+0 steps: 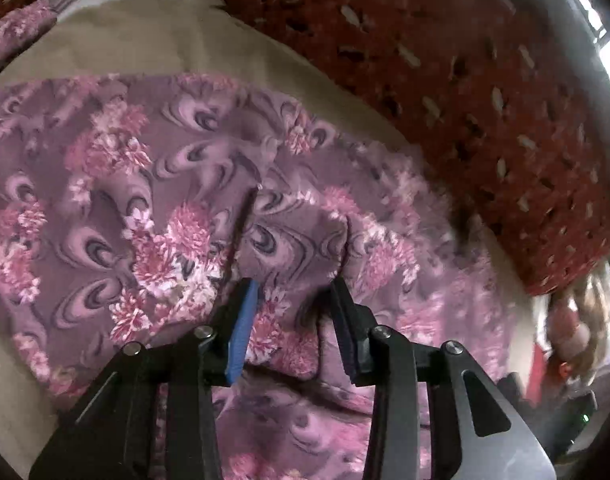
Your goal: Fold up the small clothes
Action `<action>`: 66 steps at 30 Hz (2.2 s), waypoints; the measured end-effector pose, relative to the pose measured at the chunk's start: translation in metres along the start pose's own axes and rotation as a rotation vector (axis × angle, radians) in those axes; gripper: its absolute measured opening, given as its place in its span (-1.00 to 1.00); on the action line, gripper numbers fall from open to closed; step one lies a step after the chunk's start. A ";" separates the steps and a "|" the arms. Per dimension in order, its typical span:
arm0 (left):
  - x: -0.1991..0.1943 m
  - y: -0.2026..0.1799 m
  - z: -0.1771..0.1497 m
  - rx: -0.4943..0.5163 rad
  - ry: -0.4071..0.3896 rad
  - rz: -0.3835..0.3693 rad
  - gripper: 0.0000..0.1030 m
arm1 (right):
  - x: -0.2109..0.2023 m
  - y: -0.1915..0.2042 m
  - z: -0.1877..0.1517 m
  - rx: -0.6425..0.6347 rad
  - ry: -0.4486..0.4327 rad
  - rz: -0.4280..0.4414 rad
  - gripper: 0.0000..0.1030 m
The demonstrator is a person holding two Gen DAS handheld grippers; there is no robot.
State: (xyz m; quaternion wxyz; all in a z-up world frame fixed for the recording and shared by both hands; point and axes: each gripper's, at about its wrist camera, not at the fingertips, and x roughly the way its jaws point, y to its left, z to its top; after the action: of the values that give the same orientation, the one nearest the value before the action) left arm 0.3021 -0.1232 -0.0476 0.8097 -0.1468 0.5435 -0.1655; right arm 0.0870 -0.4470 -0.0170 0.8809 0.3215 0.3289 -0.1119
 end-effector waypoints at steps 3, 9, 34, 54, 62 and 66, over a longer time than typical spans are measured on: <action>-0.006 0.002 0.002 -0.012 -0.001 -0.030 -0.28 | 0.027 0.009 -0.013 -0.058 0.076 -0.093 -0.20; -0.024 0.025 0.012 -0.136 -0.024 -0.122 -0.28 | 0.029 0.085 -0.009 -0.148 0.064 0.048 -0.18; -0.107 0.205 0.173 -0.257 -0.117 0.338 0.31 | 0.112 0.220 -0.108 -0.495 0.089 0.101 0.40; -0.155 0.356 0.078 -0.540 -0.131 -0.122 -0.50 | 0.108 0.217 -0.107 -0.493 0.088 0.109 0.41; -0.127 0.346 0.088 -0.591 -0.084 -0.171 0.35 | 0.109 0.217 -0.108 -0.495 0.088 0.106 0.41; -0.117 0.341 0.089 -0.642 -0.086 -0.140 -0.62 | 0.108 0.217 -0.108 -0.495 0.088 0.107 0.41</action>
State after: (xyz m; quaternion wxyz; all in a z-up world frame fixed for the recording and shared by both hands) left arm 0.3807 0.2397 -0.0601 0.7307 -0.4386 0.5220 -0.0347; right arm 0.2030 -0.2100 -0.0427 0.9222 0.1175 0.3670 0.0327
